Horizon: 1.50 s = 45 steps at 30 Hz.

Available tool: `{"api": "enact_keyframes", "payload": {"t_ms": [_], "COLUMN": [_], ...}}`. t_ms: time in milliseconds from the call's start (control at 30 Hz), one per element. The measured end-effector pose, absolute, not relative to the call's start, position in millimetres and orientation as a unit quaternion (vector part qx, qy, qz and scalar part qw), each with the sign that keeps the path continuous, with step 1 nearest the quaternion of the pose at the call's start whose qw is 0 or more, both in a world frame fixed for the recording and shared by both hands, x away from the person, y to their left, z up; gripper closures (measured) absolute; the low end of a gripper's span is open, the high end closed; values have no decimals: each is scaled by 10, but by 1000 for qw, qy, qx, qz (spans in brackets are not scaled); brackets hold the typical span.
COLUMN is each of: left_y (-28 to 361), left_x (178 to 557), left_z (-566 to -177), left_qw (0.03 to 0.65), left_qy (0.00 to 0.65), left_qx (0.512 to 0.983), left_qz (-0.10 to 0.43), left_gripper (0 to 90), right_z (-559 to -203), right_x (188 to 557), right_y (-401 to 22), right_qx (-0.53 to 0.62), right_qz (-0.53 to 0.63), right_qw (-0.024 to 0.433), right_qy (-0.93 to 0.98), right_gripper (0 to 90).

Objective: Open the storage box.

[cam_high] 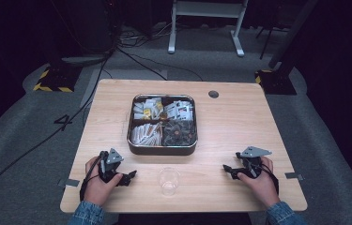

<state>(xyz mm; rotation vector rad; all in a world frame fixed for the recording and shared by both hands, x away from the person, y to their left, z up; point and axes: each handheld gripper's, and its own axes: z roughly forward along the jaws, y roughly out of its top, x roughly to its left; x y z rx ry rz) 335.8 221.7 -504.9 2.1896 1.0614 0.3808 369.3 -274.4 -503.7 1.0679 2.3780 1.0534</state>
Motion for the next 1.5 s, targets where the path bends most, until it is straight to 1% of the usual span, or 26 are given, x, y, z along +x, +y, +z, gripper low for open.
{"api": "enact_keyframes", "payload": {"t_ms": [33,67,400,433,467,533,600,667,733,800,900,1000,1133,1200,1500], "left_y": [2217,2223,2260,2259,2259,2259,2259,2259,2259,2254,2260,2271,2253,2243,2243], "left_x": [3358,3363,3397,3397,3397,3397,3396,3397,3400,3401,3412,3418,3427,3440,3445], "left_z": [-5049,-5049,-5049,-5049,-5049,-5049,-5049,-5049,-5049,-5052,-5051,-5050,-5053,-5053,-5054], "left_qw": [333,334,335,335,335,335,335,335,335,336,336,336,335,333,334], "left_qy": [406,403,389,389,389,389,389,389,389,391,387,382,385,386,385], "left_qx": [838,840,847,847,847,847,847,847,847,845,847,850,849,849,849], "left_qz": [146,144,140,140,140,140,140,140,141,139,139,138,139,139,140], "left_gripper": [62,61,57,57,57,57,57,57,56,55,53,53,43,39,37], "right_z": [-5037,-5040,-5040,-5039,-5039,-5013,-4988,-4980,-4948,-4935,-4876,-4809,-4763,-4688,-4441], "right_x": [3693,3691,3683,3678,3678,3667,3664,3664,3664,3660,3639,3628,3624,3624,3696], "right_y": [-2744,-2746,-2710,-2706,-2706,-2702,-2694,-2693,-2688,-2682,-2670,-2648,-2628,-2609,-2460], "right_qx": [375,367,377,377,377,375,374,373,372,372,369,368,369,375,399], "right_qz": [370,369,366,367,367,363,359,359,358,359,362,371,376,381,412], "right_qw": [164,162,166,166,166,161,153,150,135,133,139,144,151,162,179], "right_qy": [834,838,834,834,834,837,841,842,846,846,844,840,836,830,800], "right_gripper": [190,171,161,181,181,263,301,312,331,336,341,322,322,354,354]}}
